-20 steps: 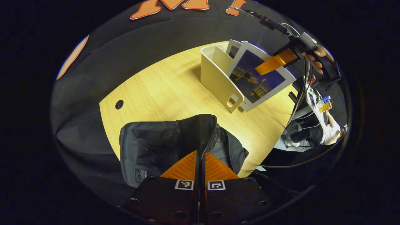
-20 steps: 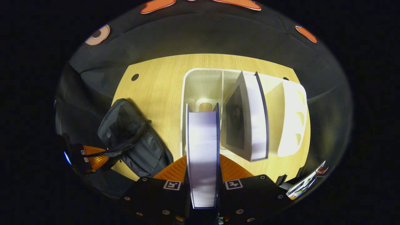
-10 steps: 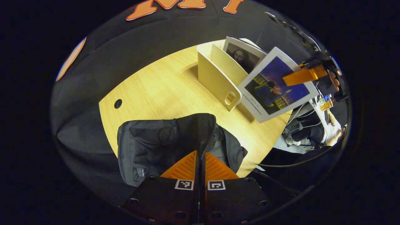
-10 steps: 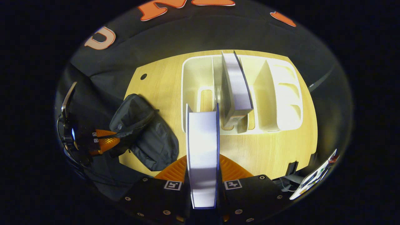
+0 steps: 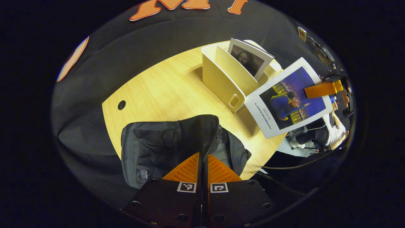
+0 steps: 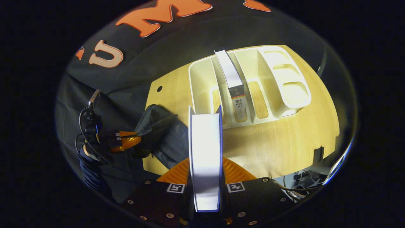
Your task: Open the schoolbag, grab two books from the bookshelf and put them into the schoolbag.
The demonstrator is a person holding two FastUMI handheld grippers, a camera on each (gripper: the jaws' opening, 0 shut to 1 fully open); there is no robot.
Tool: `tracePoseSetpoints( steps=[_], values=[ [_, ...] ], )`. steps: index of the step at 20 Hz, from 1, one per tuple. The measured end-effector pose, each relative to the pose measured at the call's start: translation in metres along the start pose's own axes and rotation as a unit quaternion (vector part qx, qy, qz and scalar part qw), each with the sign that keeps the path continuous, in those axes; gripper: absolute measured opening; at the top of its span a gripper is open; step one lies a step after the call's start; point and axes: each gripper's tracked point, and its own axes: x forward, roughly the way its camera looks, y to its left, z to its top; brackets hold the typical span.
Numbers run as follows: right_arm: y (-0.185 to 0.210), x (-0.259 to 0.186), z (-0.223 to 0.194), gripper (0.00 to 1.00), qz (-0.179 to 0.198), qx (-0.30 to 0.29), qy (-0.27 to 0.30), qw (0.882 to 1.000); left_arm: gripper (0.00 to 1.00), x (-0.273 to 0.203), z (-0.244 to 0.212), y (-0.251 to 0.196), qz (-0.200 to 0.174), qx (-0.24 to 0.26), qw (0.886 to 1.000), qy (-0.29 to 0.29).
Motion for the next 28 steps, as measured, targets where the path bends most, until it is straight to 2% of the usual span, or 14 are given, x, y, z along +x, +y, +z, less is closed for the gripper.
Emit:
tracePoseSetpoints(
  steps=[6,12,20,23,26,28],
  values=[
    [-0.006,0.006,-0.022,0.34,0.026,0.048,-0.007,0.998,0.02,-0.008,0.004,0.005,0.005,0.003,1.000,-0.003],
    [0.028,0.033,-0.046,0.34,0.111,0.078,-0.003,0.991,0.02,-0.011,0.034,0.000,-0.001,0.000,1.000,-0.005],
    [0.098,0.086,-0.049,0.33,0.224,0.118,-0.028,0.967,0.02,-0.064,0.090,-0.022,-0.001,-0.023,1.000,-0.020],
    [0.117,0.109,-0.046,0.33,0.246,0.123,-0.040,0.961,0.02,-0.075,0.102,-0.048,-0.002,-0.034,0.999,-0.027],
    [0.126,0.136,-0.051,0.33,0.242,0.123,-0.043,0.961,0.02,-0.093,0.115,-0.066,-0.002,-0.042,0.999,-0.033],
    [0.131,0.151,-0.052,0.33,0.249,0.138,-0.048,0.957,0.02,-0.109,0.127,-0.071,-0.001,-0.046,0.998,-0.036]
  ],
)
